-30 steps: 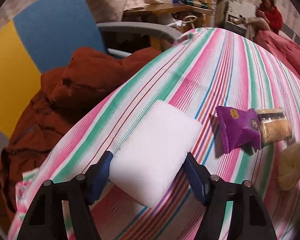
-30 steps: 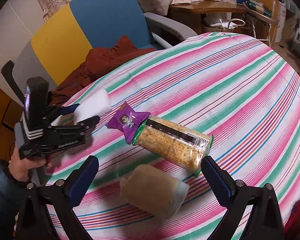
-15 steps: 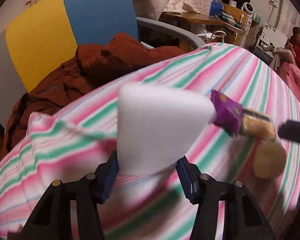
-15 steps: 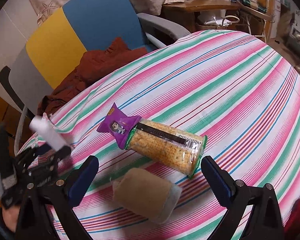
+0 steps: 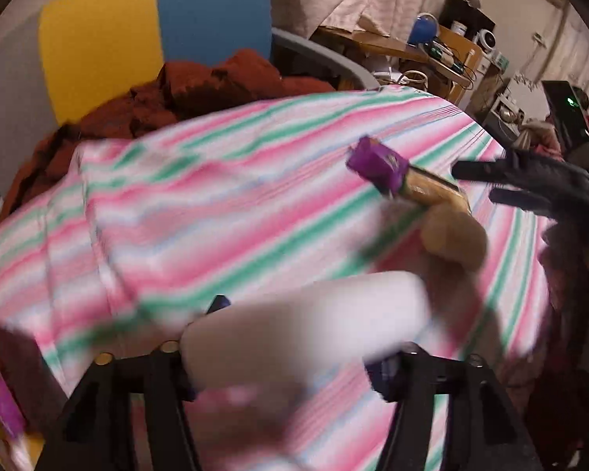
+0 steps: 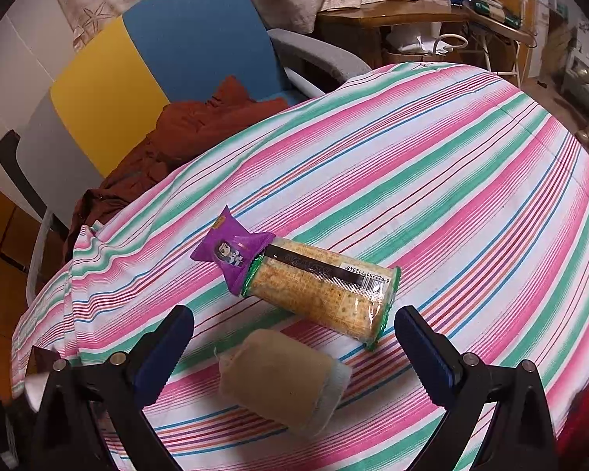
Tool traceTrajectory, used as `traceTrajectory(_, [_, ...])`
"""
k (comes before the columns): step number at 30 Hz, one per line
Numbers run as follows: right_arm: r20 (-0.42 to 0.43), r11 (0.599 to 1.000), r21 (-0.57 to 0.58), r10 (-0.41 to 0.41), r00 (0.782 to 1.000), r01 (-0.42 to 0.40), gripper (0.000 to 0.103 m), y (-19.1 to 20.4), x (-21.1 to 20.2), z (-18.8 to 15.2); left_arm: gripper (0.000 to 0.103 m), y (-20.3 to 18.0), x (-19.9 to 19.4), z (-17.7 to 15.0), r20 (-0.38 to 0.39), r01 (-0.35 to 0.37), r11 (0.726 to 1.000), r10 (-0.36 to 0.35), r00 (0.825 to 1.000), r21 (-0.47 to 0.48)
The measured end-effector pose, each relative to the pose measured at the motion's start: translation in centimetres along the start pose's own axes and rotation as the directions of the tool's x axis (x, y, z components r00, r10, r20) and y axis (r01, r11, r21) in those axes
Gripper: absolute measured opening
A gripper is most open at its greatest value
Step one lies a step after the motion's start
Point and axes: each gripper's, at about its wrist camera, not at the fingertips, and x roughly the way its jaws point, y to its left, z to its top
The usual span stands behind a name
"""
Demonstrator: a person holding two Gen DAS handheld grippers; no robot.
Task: Organize objects
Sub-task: 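Hold the white block in the left tool while the right tool grasps the purple snack packet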
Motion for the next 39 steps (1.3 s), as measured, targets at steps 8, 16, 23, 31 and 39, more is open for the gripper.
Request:
traceTrajectory(8, [0.0,1.0,0.028,-0.006,1.0,0.006,0.103,-0.7,-0.1,0.2,0.078,-0.2,-2.4,-4.4,-0.033,0.059,0.997,-0.061,0.998,-0.058])
traceTrajectory(16, [0.015,0.999,0.038,0.025,1.0,-0.026,0.103,-0.7,-0.6,0.3,0.08,-1.7,-3.8,-5.8,-0.026,0.014,0.999,-0.013,1.0,0.032])
traceTrajectory(23, [0.034,0.997,0.005,0.074,0.997,-0.075,0.103,0.1,-1.0,0.2,0.056,-2.3,0.1,-5.6,-0.104,-0.05,0.998,0.054,0.993,0.045])
traceTrajectory(31, [0.024,0.989,-0.133,0.065,0.998,-0.061,0.103,2.6,-0.2,-0.5,0.055,-2.8,-1.6,-7.1,0.016,-0.067,0.998,0.067,0.998,-0.007])
traceTrajectory(39, [0.052,0.864,-0.492,-0.099,0.994,0.112,0.088,8.5,2.9,0.6,0.056,-2.7,-0.8,-8.2,0.013,-0.036,0.998,0.036,0.999,-0.056])
